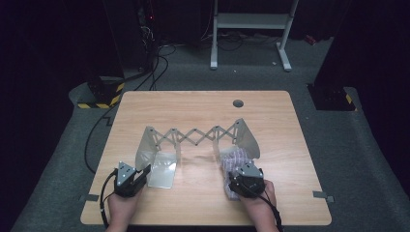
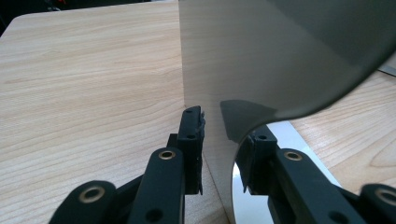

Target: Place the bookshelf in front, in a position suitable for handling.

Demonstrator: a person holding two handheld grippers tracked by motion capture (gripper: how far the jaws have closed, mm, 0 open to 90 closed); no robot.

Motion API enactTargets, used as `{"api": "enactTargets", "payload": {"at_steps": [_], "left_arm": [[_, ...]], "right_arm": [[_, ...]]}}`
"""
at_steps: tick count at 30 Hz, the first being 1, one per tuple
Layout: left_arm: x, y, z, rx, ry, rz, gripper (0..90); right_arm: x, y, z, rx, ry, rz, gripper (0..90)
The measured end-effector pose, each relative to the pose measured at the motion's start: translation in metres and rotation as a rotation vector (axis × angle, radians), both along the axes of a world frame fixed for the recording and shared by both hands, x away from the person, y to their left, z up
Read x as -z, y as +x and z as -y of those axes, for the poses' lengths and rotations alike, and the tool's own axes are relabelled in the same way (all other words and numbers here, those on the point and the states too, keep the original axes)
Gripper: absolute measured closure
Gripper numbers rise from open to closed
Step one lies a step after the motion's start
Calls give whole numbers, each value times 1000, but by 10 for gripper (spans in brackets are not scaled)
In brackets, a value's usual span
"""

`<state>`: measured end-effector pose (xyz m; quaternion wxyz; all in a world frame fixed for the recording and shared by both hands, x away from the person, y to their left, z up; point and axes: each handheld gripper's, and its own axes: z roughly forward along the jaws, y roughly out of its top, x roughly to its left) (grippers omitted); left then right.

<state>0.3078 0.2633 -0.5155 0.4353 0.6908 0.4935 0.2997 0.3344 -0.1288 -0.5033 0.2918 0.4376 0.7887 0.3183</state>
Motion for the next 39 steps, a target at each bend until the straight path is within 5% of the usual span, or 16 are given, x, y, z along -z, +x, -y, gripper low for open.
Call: {"api": "enactTargets", "payload": {"at_steps": [8, 14, 18, 29, 33, 39], "left_arm": [[0, 0, 0, 4, -1, -1, 723], [0, 0, 0, 6, -3, -1, 721], [0, -1, 1, 5, -3, -2, 720], [1, -1, 0, 5, -3, -4, 717], [0, 0, 1, 7, -9, -2, 712], [0, 3, 2, 6, -16, 2, 705]], "right_arm": [[15, 12, -5, -7, -5, -100, 277], [16, 13, -5, -26, -3, -117, 390], [15, 12, -5, -56, 0, -117, 549], [12, 9, -6, -80, 33, -71, 662], [-4, 4, -8, -58, 78, 32, 662], [-9, 12, -15, -31, 73, 59, 661]]}}
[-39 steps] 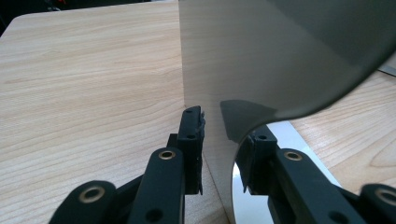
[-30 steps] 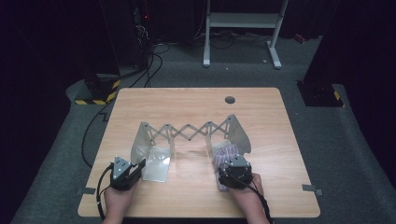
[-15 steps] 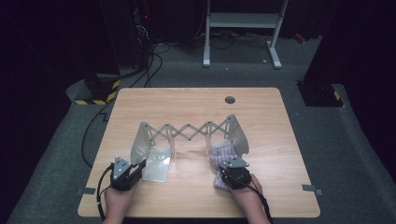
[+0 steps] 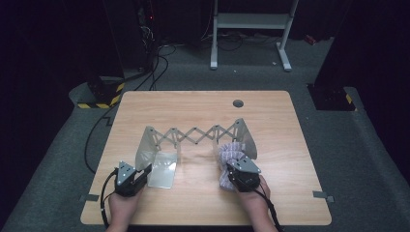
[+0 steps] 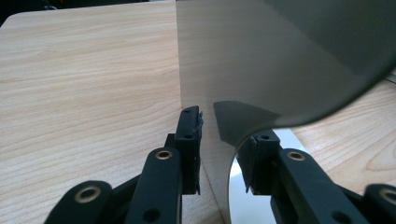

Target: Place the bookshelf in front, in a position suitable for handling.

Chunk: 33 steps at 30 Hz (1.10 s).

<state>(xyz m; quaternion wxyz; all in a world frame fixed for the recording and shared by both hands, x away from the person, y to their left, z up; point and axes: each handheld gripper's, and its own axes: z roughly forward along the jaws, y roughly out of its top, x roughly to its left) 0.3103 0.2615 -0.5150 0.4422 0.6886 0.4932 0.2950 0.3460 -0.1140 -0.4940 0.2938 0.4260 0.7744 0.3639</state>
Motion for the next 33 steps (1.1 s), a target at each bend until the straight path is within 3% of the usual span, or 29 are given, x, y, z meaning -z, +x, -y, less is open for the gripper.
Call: {"api": "enactTargets", "payload": {"at_steps": [2, 7, 11, 15, 19, 24, 25, 26, 27, 28, 30, 33], "left_arm": [[-1, 2, 1, 3, -1, 3, 706], [-1, 4, 2, 4, -3, 4, 712], [-1, 5, 3, 2, -4, 3, 738], [-2, 5, 3, 0, -2, 7, 752], [-2, 5, 3, 2, -2, 6, 748], [-2, 4, 2, 6, -5, 4, 739], [-2, 4, 2, 6, -5, 4, 737], [-1, 4, 2, 7, -5, 2, 734], [-1, 4, 2, 7, -5, 2, 730], [-1, 4, 2, 8, -6, 1, 728], [-1, 4, 1, 12, -10, -4, 720], [0, 4, 1, 14, -12, -5, 713]], "right_arm": [[6, 9, -6, 8, 2, -32, 661], [12, 13, -18, -15, -25, -46, 660], [13, 19, -25, -16, -27, -51, 658], [7, 19, -27, -27, -14, -28, 657], [-6, 16, -27, -34, 6, 15, 657], [-41, 11, -28, -43, 40, 113, 656], [-41, 11, -28, -43, 40, 113, 656], [-56, 10, -28, -44, 54, 153, 657], [-56, 10, -28, -44, 54, 153, 657], [-69, 9, -28, -44, 67, 189, 656], [-78, 11, -29, -45, 71, 203, 656], [-80, 16, -32, -41, 62, 197, 655]]}}
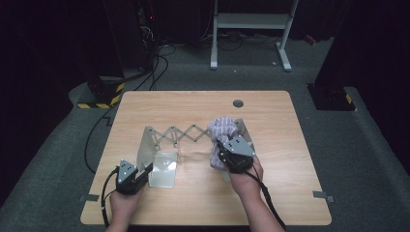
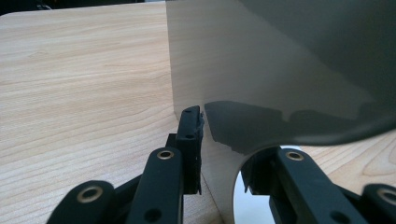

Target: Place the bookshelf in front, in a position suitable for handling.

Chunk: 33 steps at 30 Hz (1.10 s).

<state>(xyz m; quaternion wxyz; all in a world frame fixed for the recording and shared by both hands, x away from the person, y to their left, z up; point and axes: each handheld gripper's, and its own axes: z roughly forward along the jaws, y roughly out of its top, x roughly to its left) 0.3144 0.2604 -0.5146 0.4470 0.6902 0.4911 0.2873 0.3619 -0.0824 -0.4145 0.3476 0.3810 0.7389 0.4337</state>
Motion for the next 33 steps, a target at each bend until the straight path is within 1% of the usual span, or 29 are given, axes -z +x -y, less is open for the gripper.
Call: {"api": "enactTargets", "payload": {"at_steps": [1, 2, 3, 4, 7, 8, 9, 12, 13, 14, 16, 19, 20, 23, 24, 25, 27, 28, 29, 31, 32, 33], "left_arm": [[0, 0, 0, 0, -1, -1, 713], [0, 0, 0, 1, -2, -2, 711], [0, 0, 0, 3, -3, -3, 709], [0, 0, 0, 3, -3, -3, 709], [1, 1, -1, 7, -2, -8, 709], [1, 1, 0, 10, -2, -7, 709], [1, 1, 0, 10, -2, -7, 708], [1, 1, 0, 12, -5, -9, 707], [1, 1, 0, 12, -4, -10, 706], [1, 1, 0, 11, -4, -10, 706], [1, 2, 0, 10, -4, -12, 704], [1, 2, -1, 11, -8, -13, 697], [1, 1, -1, 13, -8, -13, 697], [1, 1, -2, 11, -15, -13, 693], [1, 1, -2, 11, -15, -13, 692], [1, 1, -2, 12, -13, -14, 692], [1, 1, -2, 14, -11, -14, 691], [1, 1, -2, 14, -11, -14, 691], [1, 1, -2, 15, -10, -14, 691], [1, 1, -2, 15, -11, -15, 691], [1, 1, -2, 15, -11, -15, 691], [1, 1, -2, 16, -8, -15, 691]], "right_arm": [[0, 0, 0, 0, 0, 0, 655], [3, 2, -1, 4, -3, -11, 655], [10, 4, -1, 7, -4, -31, 655], [10, 4, -1, 7, -4, -31, 655], [24, 6, 0, 9, -1, -73, 654], [36, 8, -1, 12, -1, -107, 655], [36, 8, -1, 12, -1, -107, 655], [56, 11, -3, 14, -20, -167, 655], [69, 13, -6, 12, -44, -198, 654], [69, 13, -6, 12, -44, -198, 654], [80, 15, -8, 13, -70, -222, 654], [87, 17, -9, 16, -93, -236, 653], [85, 16, -9, 15, -101, -232, 653], [73, 13, -8, 14, -94, -196, 654], [73, 13, -8, 14, -94, -196, 654], [61, 9, -6, 9, -75, -163, 654], [45, 6, -5, 6, -53, -123, 654], [45, 6, -5, 6, -53, -123, 654], [29, 3, -4, 0, -35, -86, 654], [13, 0, -4, -7, -23, -45, 654], [13, 0, -4, -7, -23, -45, 654], [1, -2, -5, -11, -10, -16, 653]]}}
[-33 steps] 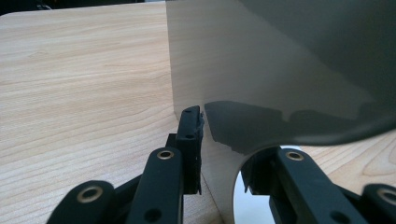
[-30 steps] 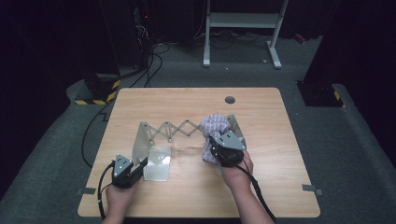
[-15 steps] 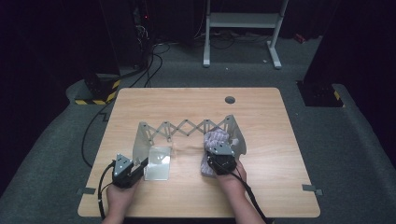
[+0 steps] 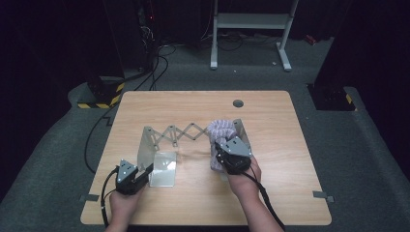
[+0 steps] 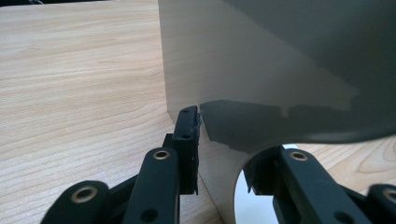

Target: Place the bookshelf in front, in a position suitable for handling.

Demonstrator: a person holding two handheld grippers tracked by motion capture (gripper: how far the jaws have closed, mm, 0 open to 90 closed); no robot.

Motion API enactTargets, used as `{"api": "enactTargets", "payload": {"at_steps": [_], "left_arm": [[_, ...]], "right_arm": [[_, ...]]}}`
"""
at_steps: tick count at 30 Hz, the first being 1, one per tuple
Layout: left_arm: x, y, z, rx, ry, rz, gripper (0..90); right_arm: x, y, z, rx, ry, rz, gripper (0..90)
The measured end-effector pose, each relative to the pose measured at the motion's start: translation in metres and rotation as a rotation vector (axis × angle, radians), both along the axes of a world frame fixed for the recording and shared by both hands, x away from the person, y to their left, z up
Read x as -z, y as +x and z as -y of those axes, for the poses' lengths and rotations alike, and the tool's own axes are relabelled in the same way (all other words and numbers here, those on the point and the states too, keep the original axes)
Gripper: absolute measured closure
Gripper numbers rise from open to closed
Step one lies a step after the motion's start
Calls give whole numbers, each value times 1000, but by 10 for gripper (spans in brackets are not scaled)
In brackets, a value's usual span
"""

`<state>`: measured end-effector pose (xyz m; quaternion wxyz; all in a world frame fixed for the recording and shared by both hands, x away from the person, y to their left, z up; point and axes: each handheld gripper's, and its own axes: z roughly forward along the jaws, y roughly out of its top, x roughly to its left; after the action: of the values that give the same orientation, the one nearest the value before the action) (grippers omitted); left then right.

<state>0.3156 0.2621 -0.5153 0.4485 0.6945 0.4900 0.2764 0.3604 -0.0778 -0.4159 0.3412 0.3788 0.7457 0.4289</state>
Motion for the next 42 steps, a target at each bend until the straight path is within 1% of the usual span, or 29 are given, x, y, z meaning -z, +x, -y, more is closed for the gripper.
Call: {"api": "enactTargets", "payload": {"at_steps": [2, 3, 5, 6, 7, 9, 10, 11, 12, 13, 14, 15, 16, 17, 18, 19, 20, 21, 22, 23, 24, 26, 32, 33, 36, 39, 40, 41, 42], "left_arm": [[0, 0, 0, 2, 2, -1, 691], [0, 0, 0, 2, 2, -1, 690], [0, 0, 0, 2, 0, 0, 689], [0, 0, 0, 2, 0, 0, 690], [0, 0, 0, 2, 0, 0, 691], [0, 0, 0, 2, 1, 0, 691], [0, 0, 0, 2, 2, -2, 691], [0, 0, 0, 2, 2, -2, 692], [0, 0, 0, 2, 2, -2, 692], [0, 0, 0, 2, 2, -2, 695], [0, 0, 0, 1, 2, -2, 699], [0, 0, 0, 1, 2, -2, 704], [0, 0, -1, 2, 0, -2, 704], [0, 0, -1, 0, -2, -1, 704], [0, 0, -1, -3, -4, -1, 704], [0, 0, -1, -3, -4, -1, 704], [0, 0, -1, -4, -4, 0, 704], [0, 0, -1, -4, -4, 1, 704], [0, 0, -1, -4, -4, 1, 704], [0, 0, -1, -4, -4, 1, 704], [0, 0, -1, -5, -5, 1, 702], [0, 1, -1, -5, -4, 2, 700], [-1, 1, -2, -8, -6, 3, 699], [-1, 1, -2, -9, -6, 3, 698], [0, 2, -2, -10, -6, 5, 697], [0, 3, -2, -11, -4, 5, 695], [0, 3, -2, -12, -3, 5, 693], [0, 3, -2, -12, -3, 5, 688], [0, 3, -2, -14, -3, 4, 688]], "right_arm": [[-7, 1, 0, 1, 10, 16, 653], [-7, 1, 0, 1, 10, 16, 653], [-6, 2, -1, 0, 9, 8, 653], [1, 4, -4, -2, -8, -14, 654], [1, 4, -4, -2, -8, -14, 654], [11, 4, -6, 1, -16, -30, 655], [20, 4, -6, 4, -22, -47, 655], [20, 4, -6, 4, -22, -47, 655], [29, 6, -6, 6, -32, -74, 655], [29, 6, -6, 6, -32, -74, 655], [39, 8, -7, 9, -59, -109, 655], [39, 8, -7, 9, -59, -109, 655], [46, 9, -8, 10, -75, -127, 655], [53, 10, -10, 10, -93, -143, 655], [67, 12, -12, 13, -123, -179, 655], [67, 12, -12, 13, -123, -179, 655], [80, 13, -14, 16, -153, -204, 655], [85, 14, -14, 14, -168, -214, 655], [90, 15, -15, 10, -178, -247, 655], [90, 15, -15, 10, -178, -247, 655], [101, 14, -16, -9, -214, -267, 655], [102, 12, -16, -10, -218, -255, 654], [98, 4, -15, -38, -211, -267, 654], [97, -3, -14, -58, -191, -272, 653], [97, -13, -14, -81, -177, -266, 653], [94, -29, -13, -112, -143, -242, 653], [91, -38, -12, -125, -109, -227, 652], [91, -38, -12, -125, -109, -227, 652], [89, -42, -12, -133, -92, -220, 652]]}}
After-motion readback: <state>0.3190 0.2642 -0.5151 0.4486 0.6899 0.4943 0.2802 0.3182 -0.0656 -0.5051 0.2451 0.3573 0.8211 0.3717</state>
